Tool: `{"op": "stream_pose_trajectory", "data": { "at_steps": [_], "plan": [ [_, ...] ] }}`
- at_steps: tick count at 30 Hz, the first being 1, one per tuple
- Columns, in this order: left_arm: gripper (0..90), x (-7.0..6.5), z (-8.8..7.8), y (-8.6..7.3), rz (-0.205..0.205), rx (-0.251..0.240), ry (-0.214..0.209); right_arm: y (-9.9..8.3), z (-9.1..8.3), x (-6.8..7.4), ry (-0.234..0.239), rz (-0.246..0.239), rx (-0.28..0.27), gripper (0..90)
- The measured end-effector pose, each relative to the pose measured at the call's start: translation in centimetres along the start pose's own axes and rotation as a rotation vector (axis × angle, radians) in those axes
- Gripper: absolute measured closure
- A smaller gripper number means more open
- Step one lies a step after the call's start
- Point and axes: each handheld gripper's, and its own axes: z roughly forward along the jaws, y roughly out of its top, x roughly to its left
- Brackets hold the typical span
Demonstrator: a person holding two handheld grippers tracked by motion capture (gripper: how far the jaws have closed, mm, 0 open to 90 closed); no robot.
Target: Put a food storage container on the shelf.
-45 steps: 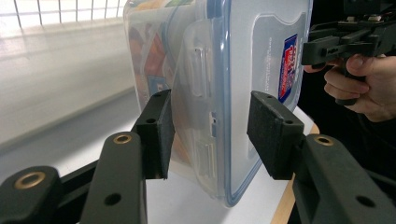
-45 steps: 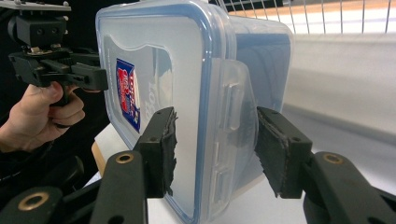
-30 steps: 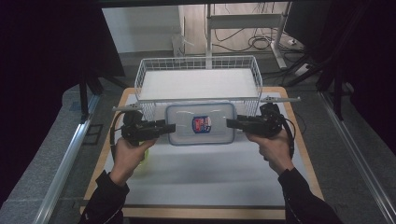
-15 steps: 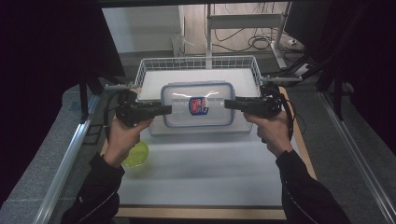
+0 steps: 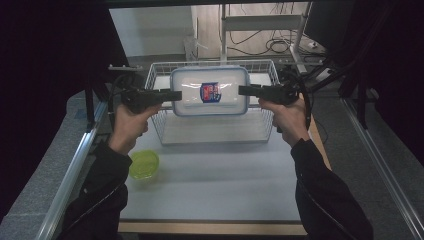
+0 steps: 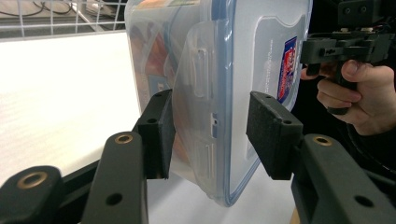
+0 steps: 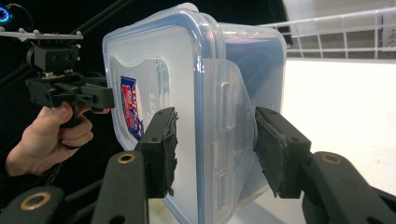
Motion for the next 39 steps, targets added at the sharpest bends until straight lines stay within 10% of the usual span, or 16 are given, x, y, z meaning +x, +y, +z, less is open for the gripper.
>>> {"op": "stream_pose_trajectory", "data": {
  "at_steps": [26,39],
  "plan": [
    [52.2,3.6,3.2,2.0,-0.055,0.008,0.01,1.6,2.5,-4.6,-0.006,0.102,-0.01,50.2],
    [45.9,2.7,3.6,1.9,0.036,0.037,0.105,1.3,2.8,-4.9,-0.032,0.074,-0.048,47.4]
  ]
}}
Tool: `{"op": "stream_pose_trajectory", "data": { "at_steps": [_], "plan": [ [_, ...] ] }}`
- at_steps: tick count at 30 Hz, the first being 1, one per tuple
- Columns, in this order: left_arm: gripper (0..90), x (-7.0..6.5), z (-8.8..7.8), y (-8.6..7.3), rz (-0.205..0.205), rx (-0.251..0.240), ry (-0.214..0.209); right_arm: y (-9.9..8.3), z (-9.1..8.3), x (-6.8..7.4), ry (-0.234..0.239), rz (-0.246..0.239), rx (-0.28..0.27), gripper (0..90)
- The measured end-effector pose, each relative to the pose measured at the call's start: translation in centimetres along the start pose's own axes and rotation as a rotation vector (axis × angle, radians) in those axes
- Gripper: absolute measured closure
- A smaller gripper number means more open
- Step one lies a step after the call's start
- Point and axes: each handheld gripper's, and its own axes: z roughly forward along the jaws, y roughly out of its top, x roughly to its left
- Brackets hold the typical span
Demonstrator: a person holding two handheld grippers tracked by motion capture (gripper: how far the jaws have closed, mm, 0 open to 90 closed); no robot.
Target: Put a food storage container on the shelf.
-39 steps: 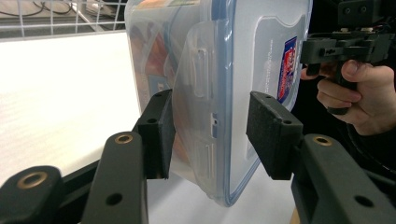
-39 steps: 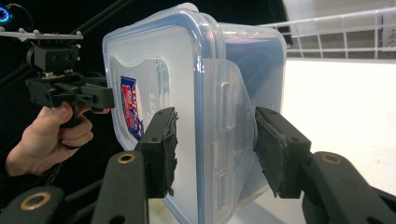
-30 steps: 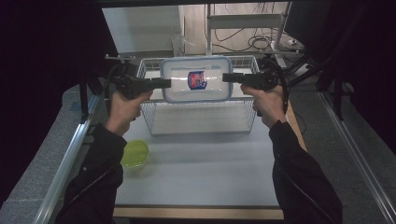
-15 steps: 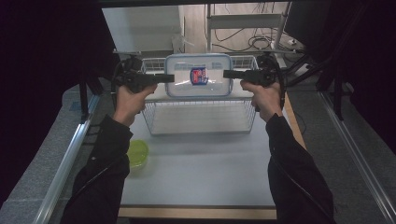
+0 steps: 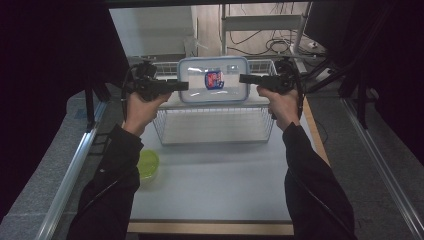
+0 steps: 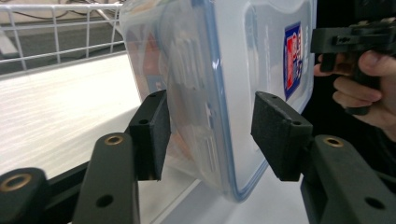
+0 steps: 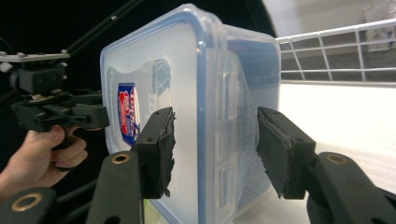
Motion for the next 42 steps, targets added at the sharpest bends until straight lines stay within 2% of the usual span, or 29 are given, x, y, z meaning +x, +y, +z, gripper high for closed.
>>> {"op": "stream_pose_trajectory", "data": {
  "at_steps": [3,5,6,7,8,9,13,15,16,17,18,19,21,22,24,25,26,27,28,29,30,31,32,33,34,35,36,38,42],
  "plan": [
    [47.4,0.2,0.3,-0.1,0.002,0.007,-0.001,0.0,0.1,0.1,-0.017,-0.013,0.004,46.2],
    [45.7,0.1,0.7,-0.2,0.008,0.021,0.026,-0.1,0.3,0.2,-0.034,-0.017,0.012,43.1],
    [42.7,0.2,0.8,-0.2,-0.008,0.006,0.028,-0.1,0.4,0.2,-0.048,-0.01,0.018,41.1],
    [42.9,0.2,0.8,-0.2,-0.008,0.006,0.028,-0.1,0.4,0.2,-0.048,-0.01,0.018,41.1],
    [42.3,0.5,1.0,-0.3,-0.036,-0.004,0.002,-0.2,0.6,-0.3,-0.032,0.016,0.006,41.3],
    [42.1,0.6,1.1,-0.4,-0.044,-0.013,-0.005,-0.2,0.6,-0.5,-0.025,0.024,-0.001,41.5],
    [42.0,0.7,1.1,-0.5,-0.052,-0.024,-0.01,0.0,0.8,-0.8,-0.021,0.04,-0.008,41.7],
    [40.0,0.7,1.2,-0.5,-0.054,-0.038,-0.004,0.1,0.9,-0.7,-0.041,0.032,-0.016,41.0],
    [38.0,0.6,1.3,-0.5,-0.055,-0.062,0.003,0.3,1.1,-0.6,-0.078,0.014,-0.022,40.4],
    [35.2,0.6,1.3,-0.5,-0.055,-0.062,0.003,0.3,1.1,-0.6,-0.078,0.014,-0.022,40.4],
    [33.0,0.6,1.3,-0.5,-0.055,-0.075,0.005,0.3,1.2,-0.3,-0.129,-0.031,-0.016,40.1],
    [30.9,0.4,1.4,-0.4,-0.034,-0.075,0.027,0.3,1.3,-0.2,-0.153,-0.055,-0.01,37.9],
    [25.5,0.3,1.4,-0.4,-0.02,-0.077,0.04,0.3,1.3,-0.1,-0.159,-0.06,-0.019,37.9],
    [25.4,-0.1,1.1,-0.4,0.009,-0.086,0.067,0.2,1.3,0.1,-0.18,-0.078,-0.014,37.8],
    [25.1,-0.3,0.9,-0.5,0.027,-0.089,0.08,0.2,1.1,0.2,-0.185,-0.093,-0.02,37.8],
    [24.8,-0.5,0.5,-0.6,0.05,-0.093,0.096,0.2,0.8,0.4,-0.192,-0.109,-0.026,38.0],
    [25.6,-1.2,-0.3,-1.0,0.097,-0.1,0.126,0.0,0.1,0.8,-0.197,-0.149,-0.038,41.0],
    [27.0,-1.2,-0.3,-1.0,0.097,-0.1,0.126,0.0,0.1,0.8,-0.197,-0.149,-0.038,41.0],
    [29.9,-2.0,-1.3,-1.7,0.159,-0.117,0.164,-0.3,-1.0,1.5,-0.2,-0.205,-0.04,49.3],
    [34.6,-2.0,-1.3,-1.7,0.159,-0.117,0.164,-0.3,-1.0,1.5,-0.2,-0.205,-0.04,49.3],
    [40.4,-2.4,-1.8,-2.1,0.18,-0.128,0.175,-0.9,-1.9,2.2,-0.205,-0.253,-0.044,58.8],
    [40.4,-2.8,-2.1,-2.6,0.196,-0.136,0.177,-0.9,-1.9,2.2,-0.205,-0.253,-0.044,58.8],
    [55.9,-3.3,-2.3,-3.6,0.215,-0.133,0.159,-1.9,-2.4,2.6,-0.189,-0.283,-0.026,69.7],
    [63.2,-3.3,-2.3,-3.6,0.215,-0.133,0.159,-1.9,-2.4,2.6,-0.189,-0.283,-0.026,69.7],
    [69.9,-3.7,-1.7,-4.3,0.228,-0.092,0.153,-2.9,-2.2,3.0,-0.172,-0.302,0.008,78.4],
    [75.2,-3.7,-1.7,-4.3,0.228,-0.092,0.153,-2.9,-2.2,3.0,-0.172,-0.302,0.008,78.4],
    [75.2,-3.8,-1.3,-4.6,0.239,-0.074,0.153,-3.4,-1.9,3.1,-0.168,-0.317,0.028,82.0],
    [82.3,-3.9,0.0,-4.7,0.242,-0.046,0.149,-4.5,-0.7,3.2,-0.169,-0.339,0.081,88.0],
    [83.4,-3.7,0.8,-4.2,0.232,-0.046,0.162,-4.6,0.2,3.0,-0.177,-0.336,0.098,88.7]
  ]
}}
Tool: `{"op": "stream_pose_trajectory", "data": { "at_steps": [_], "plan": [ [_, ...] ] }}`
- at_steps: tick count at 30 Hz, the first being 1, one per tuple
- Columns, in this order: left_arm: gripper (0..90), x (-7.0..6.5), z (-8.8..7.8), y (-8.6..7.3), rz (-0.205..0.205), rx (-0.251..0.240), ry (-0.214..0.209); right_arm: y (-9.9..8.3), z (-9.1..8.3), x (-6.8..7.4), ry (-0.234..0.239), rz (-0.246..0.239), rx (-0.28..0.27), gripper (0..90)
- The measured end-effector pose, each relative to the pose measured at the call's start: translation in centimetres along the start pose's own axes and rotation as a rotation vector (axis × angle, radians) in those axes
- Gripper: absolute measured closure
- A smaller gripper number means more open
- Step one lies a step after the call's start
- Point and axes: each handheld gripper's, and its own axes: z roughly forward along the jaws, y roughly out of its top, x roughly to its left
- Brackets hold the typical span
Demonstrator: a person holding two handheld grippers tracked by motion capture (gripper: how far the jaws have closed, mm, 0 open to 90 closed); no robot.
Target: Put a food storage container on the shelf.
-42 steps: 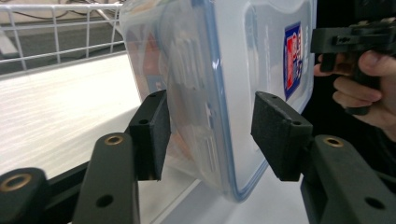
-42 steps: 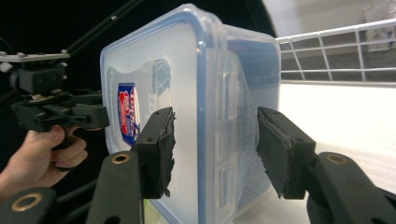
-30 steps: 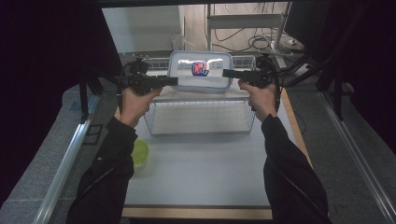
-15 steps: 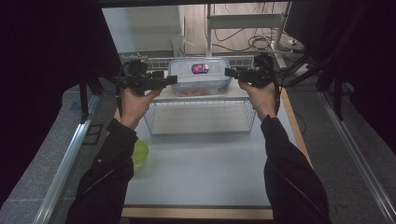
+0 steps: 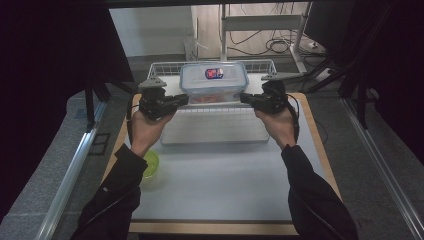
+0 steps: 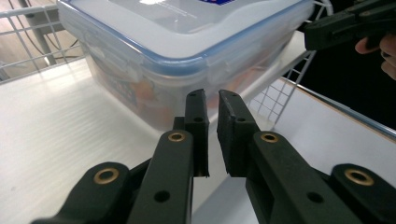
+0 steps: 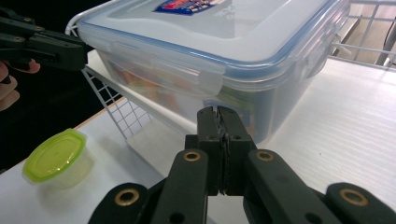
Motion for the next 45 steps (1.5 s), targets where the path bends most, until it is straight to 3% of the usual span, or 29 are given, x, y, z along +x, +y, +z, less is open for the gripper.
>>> {"op": "stream_pose_trajectory", "data": {
  "at_steps": [2,5,12,15,19,23,24,26,32,40,45],
  "plan": [
    [83.8,0.2,0.5,0.3,-0.008,0.007,0.029,0.2,0.5,-0.3,0.002,0.007,0.005,89.2],
    [83.1,0.6,0.9,0.4,-0.024,0.012,0.039,0.2,0.9,-0.5,-0.003,0.013,0.005,89.2],
    [82.0,1.2,1.5,0.4,-0.047,0.024,0.043,0.5,1.3,-1.2,-0.013,0.04,0.015,87.5],
    [79.8,1.0,1.4,0.2,-0.037,0.023,0.037,0.5,1.2,-1.3,-0.013,0.043,0.014,86.1],
    [73.4,0.4,0.7,0.0,-0.014,0.022,0.04,0.2,0.6,-1.1,0.001,0.036,0.004,79.9],
    [58.9,-0.4,0.2,-0.4,0.016,0.035,0.023,-0.3,-0.2,-0.4,0.01,0.017,-0.004,66.1],
    [58.9,-0.7,0.0,-0.5,0.026,0.036,0.02,-0.3,-0.2,-0.4,0.01,0.017,-0.004,66.1],
    [49.8,-1.5,-0.3,-1.2,0.044,0.034,0.005,-0.7,-0.6,0.1,0.011,0.004,-0.003,58.1],
    [35.3,-3.0,-0.5,-3.1,0.078,0.041,-0.02,-2.1,-1.3,0.9,0.004,-0.021,-0.002,44.5],
    [22.4,-4.7,0.0,-5.9,0.106,0.067,-0.051,-5.0,-1.5,1.7,-0.002,-0.058,0.026,30.4],
    [21.2,-5.5,0.0,-6.8,0.114,0.073,-0.062,-6.3,-1.8,2.1,-0.003,-0.079,0.036,25.8]
  ]
}}
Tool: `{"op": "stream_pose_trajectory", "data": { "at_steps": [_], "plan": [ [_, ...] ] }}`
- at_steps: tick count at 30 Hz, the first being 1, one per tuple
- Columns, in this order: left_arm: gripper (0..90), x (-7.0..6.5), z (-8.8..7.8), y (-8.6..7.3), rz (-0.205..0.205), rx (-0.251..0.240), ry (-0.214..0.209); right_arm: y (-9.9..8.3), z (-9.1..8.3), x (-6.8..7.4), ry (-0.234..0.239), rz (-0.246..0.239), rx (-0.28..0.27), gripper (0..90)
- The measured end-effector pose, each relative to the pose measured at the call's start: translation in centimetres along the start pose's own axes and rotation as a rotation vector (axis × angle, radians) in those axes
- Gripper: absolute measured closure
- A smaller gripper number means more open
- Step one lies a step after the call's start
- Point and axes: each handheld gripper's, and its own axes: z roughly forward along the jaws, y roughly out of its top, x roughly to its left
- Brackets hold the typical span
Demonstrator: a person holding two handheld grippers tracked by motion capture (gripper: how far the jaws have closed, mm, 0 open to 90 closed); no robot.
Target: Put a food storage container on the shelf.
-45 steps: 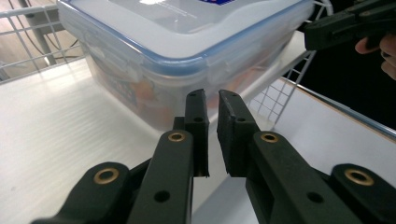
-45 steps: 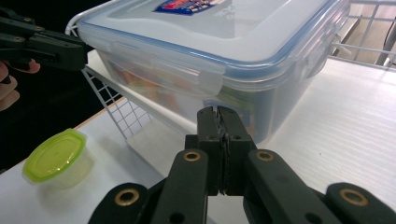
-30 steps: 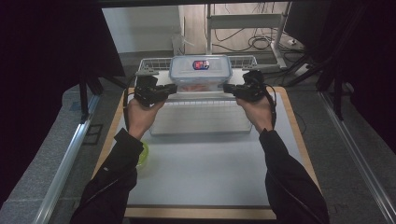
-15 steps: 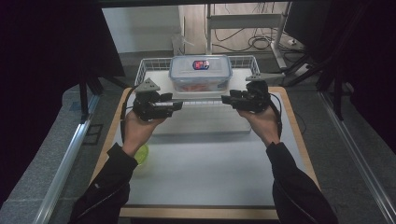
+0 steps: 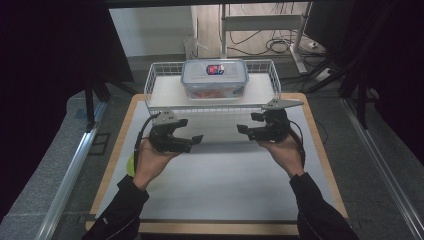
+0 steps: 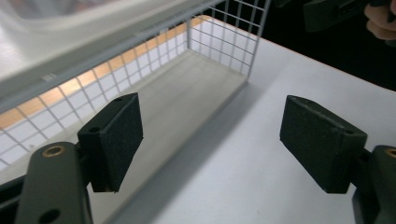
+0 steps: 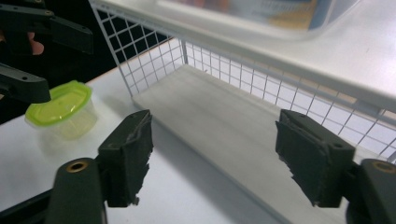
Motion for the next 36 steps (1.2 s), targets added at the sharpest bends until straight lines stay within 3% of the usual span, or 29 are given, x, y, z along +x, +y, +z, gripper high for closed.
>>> {"op": "stream_pose_trajectory", "data": {
  "at_steps": [8,20,26,34,36],
  "plan": [
    [20.3,-1.6,-0.4,-2.1,0.022,0.016,0.026,-2.4,-0.6,1.2,0.019,-0.014,-0.004,19.7],
    [19.1,-3.1,-1.4,-5.8,0.005,0.011,0.027,-5.7,-1.1,1.8,0.012,-0.01,0.015,15.6],
    [17.0,-3.9,-1.9,-7.7,0.001,0.006,0.035,-7.4,-1.3,2.9,0.021,-0.007,0.026,14.2],
    [6.8,-5.4,-2.0,-10.5,-0.008,-0.003,0.035,-9.8,-1.9,4.0,0.029,0.009,0.032,12.2],
    [3.9,-5.9,-1.9,-11.4,-0.005,0.01,0.058,-10.6,-1.9,4.3,0.024,0.01,0.037,10.9]
  ]
}}
